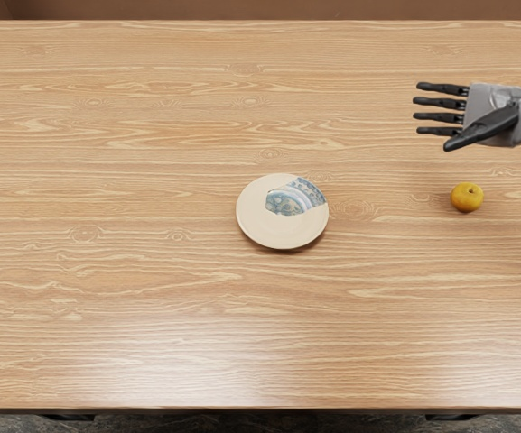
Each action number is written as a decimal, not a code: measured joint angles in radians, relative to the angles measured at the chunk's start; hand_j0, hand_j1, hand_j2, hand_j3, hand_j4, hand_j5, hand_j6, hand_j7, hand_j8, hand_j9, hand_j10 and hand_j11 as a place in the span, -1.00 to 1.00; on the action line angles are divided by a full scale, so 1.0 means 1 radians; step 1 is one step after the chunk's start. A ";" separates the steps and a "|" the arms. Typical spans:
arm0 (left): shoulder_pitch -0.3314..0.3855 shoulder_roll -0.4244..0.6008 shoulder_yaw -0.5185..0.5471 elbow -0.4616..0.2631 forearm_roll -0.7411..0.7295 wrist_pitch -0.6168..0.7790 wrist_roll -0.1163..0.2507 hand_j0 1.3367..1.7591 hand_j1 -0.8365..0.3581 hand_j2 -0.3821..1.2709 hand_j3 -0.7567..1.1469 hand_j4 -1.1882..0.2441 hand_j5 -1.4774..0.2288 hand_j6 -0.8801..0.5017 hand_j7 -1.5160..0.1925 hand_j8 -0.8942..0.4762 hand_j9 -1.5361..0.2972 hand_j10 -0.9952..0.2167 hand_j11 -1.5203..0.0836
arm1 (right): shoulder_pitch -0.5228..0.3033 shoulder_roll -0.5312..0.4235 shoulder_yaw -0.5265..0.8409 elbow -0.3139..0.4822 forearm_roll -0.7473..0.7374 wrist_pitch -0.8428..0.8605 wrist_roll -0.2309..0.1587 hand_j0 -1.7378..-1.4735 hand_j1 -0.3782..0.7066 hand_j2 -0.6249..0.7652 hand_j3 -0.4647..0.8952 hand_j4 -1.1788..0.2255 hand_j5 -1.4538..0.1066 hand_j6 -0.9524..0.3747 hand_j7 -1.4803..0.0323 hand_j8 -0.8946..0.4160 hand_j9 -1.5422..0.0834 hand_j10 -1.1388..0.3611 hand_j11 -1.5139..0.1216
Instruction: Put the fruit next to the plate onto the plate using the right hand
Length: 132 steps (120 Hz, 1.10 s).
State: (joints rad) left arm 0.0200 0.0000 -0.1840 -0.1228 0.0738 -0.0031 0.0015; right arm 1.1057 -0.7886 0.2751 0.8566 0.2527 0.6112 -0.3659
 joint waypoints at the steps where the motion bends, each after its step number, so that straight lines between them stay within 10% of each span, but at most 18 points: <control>1: 0.000 0.000 0.000 0.000 0.000 0.000 0.000 0.52 0.94 -0.53 -0.21 0.63 0.70 0.24 0.74 0.27 0.65 0.61 0.86 | 0.000 0.001 0.000 0.000 -0.001 0.000 -0.001 -0.40 -0.95 -0.10 -0.32 0.68 0.86 0.44 0.96 0.37 0.90 0.52 0.85; 25: 0.000 0.000 0.000 0.000 0.000 0.000 0.000 0.52 0.94 -0.53 -0.21 0.63 0.70 0.24 0.74 0.27 0.65 0.61 0.86 | 0.008 -0.002 0.023 -0.001 -0.047 0.000 -0.006 -0.40 -0.95 -0.10 -0.32 0.68 0.86 0.44 0.96 0.37 0.90 0.52 0.85; 52: 0.000 0.000 0.000 0.000 0.000 0.000 0.000 0.52 0.94 -0.53 -0.21 0.63 0.70 0.24 0.74 0.27 0.65 0.61 0.86 | 0.031 -0.084 0.170 0.019 -0.532 0.000 0.005 -0.40 -0.95 -0.10 -0.32 0.68 0.86 0.44 0.96 0.37 0.90 0.52 0.85; 99: 0.000 0.000 0.000 0.000 0.000 0.000 0.000 0.52 0.94 -0.53 -0.21 0.63 0.70 0.24 0.74 0.27 0.65 0.61 0.86 | -0.070 -0.160 0.181 0.449 -0.889 -0.278 0.011 -0.40 -0.95 -0.10 -0.32 0.67 0.86 0.43 0.96 0.36 0.90 0.52 0.85; 132: 0.000 0.000 0.000 0.000 0.000 0.000 0.000 0.52 0.94 -0.53 -0.21 0.63 0.70 0.24 0.74 0.27 0.65 0.61 0.86 | -0.183 -0.169 0.144 0.594 -1.020 -0.607 0.018 -0.40 -0.95 -0.10 -0.32 0.67 0.86 0.43 0.96 0.36 0.90 0.51 0.85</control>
State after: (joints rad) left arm 0.0200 0.0000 -0.1841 -0.1228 0.0737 -0.0034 0.0014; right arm 0.9227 -0.9579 0.4189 1.4506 -0.7672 0.0047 -0.3476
